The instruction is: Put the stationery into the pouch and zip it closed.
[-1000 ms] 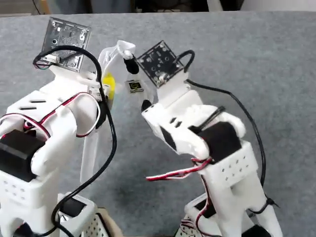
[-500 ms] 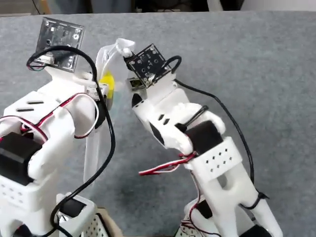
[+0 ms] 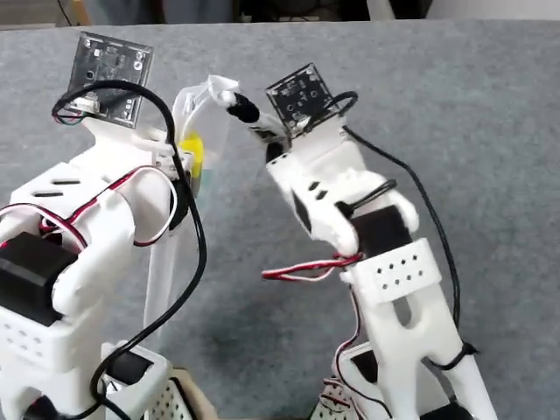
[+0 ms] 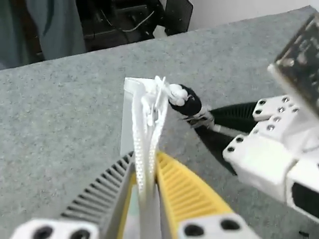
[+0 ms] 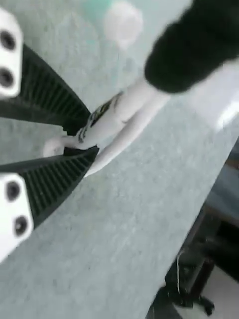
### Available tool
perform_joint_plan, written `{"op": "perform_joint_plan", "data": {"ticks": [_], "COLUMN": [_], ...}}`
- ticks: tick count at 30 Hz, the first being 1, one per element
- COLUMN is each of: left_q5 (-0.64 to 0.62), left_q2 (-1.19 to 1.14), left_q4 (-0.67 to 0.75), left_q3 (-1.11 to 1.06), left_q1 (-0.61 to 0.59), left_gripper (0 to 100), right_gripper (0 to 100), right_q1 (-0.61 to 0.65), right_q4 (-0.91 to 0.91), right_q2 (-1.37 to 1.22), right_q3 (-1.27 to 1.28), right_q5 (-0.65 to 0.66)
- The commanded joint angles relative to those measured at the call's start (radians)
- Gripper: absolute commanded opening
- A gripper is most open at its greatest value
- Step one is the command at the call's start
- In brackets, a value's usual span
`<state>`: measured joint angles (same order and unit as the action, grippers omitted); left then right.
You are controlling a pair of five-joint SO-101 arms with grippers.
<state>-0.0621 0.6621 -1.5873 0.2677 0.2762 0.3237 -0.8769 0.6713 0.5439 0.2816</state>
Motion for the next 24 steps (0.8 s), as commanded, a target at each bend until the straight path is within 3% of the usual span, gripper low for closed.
{"op": "perform_joint_plan", "data": {"ticks": [1,9,17,24], "left_q5": [-0.003,-0.002,-0.006,-0.002], "left_q2": [0.011,0.011,0.077,0.132], "left_q4": [-0.023,-0.138,-0.161,-0.164], "left_q3": [0.045,0.054,0.054,0.054], "left_q1": [-0.002,-0.004,-0.001,0.157], "left_gripper": [3,3,3,3], "right_gripper": [1.2,1.2,1.2,1.2], "right_q1": [-0.068,-0.21,-0.327,-0.348], "right_q4": [0.02,0.041,0.149,0.256], "right_q2": [0.025,0.018,-0.07,-0.222], "right_q3": [-0.038,-0.127,-0.094,-0.096], "right_q5": [0.025,0.026,0.026,0.026]}}
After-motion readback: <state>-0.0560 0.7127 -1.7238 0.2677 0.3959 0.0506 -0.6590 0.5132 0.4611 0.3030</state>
